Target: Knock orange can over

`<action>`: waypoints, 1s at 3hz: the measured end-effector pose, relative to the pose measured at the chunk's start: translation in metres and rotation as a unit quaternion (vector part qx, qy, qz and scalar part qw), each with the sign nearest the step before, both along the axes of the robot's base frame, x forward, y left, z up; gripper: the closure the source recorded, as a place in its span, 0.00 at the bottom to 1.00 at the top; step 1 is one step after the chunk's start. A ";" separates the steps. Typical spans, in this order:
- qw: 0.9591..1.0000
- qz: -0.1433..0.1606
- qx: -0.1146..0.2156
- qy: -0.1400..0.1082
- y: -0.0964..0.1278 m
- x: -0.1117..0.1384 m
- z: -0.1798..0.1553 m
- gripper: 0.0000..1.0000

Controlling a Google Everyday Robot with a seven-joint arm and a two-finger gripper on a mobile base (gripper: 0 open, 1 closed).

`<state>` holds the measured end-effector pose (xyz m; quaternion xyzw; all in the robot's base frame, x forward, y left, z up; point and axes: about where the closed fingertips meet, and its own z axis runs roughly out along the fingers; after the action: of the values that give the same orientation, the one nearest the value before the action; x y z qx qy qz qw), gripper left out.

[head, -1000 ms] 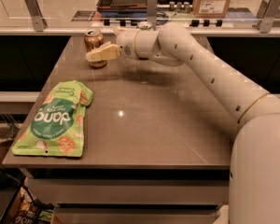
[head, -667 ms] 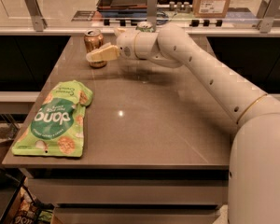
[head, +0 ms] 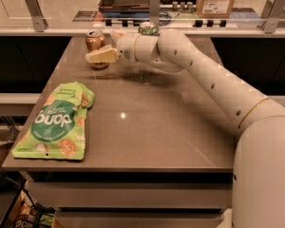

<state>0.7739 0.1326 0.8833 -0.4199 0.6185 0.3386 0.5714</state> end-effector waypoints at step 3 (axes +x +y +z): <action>1.000 0.006 0.001 0.001 0.009 -0.002 -0.001 0.85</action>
Offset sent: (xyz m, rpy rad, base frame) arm -0.0007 0.0024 -0.0003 0.0003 0.0007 0.0035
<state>0.7714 0.1415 0.8822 -0.4230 0.6163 0.3431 0.5688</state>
